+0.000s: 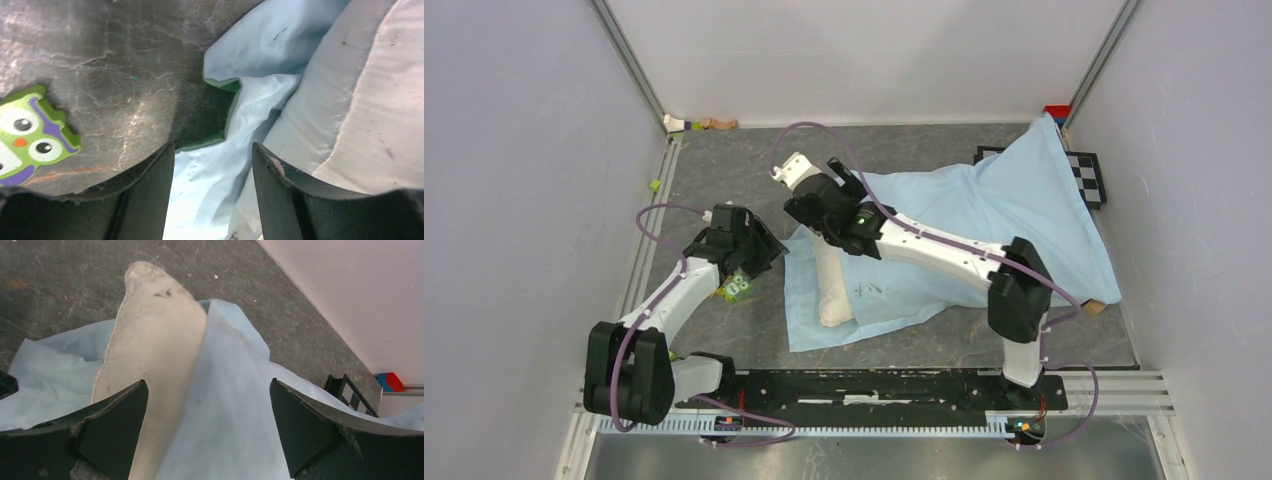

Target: Put the pillow into the pillowcase

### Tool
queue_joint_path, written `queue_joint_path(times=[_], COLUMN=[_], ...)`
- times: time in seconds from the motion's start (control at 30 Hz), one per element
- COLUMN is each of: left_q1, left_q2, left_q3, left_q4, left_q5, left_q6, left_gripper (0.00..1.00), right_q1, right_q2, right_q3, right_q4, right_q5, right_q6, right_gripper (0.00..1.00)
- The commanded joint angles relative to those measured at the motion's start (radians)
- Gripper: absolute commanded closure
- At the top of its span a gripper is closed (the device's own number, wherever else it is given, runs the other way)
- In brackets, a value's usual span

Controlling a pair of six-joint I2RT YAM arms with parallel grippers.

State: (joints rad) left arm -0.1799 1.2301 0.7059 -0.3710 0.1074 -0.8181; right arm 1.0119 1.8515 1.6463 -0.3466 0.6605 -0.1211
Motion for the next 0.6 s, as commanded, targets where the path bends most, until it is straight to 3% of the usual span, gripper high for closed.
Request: queue_joint_path(times=[0.0,0.33,0.43,0.57], left_q1=[0.030,0.045,0.053,0.071], left_q2=[-0.059,-0.112,-0.120,-0.129], left_q3=[-0.050,-0.126,-0.130,-0.129], left_q4=[-0.017,0.014,0.009,-0.013], left_q5=[-0.001,0.023,0.033,0.041], left_q6=[-0.023,-0.053,-0.053,-0.041], left_gripper=[0.35,0.34,0.34,0.34], right_q1=[0.029,0.105,0.109,0.104], right_q2=[0.083,0.148,0.171,0.254], right_q3=[0.083,0.168,0.178,0.270], right_q4=[0.036,0.085,0.099,-0.005], right_q5=[0.081,0.158,0.098,0.089], right_q6=[-0.053,-0.171,-0.192,-0.177], right_gripper=[0.02,0.02,0.02,0.02])
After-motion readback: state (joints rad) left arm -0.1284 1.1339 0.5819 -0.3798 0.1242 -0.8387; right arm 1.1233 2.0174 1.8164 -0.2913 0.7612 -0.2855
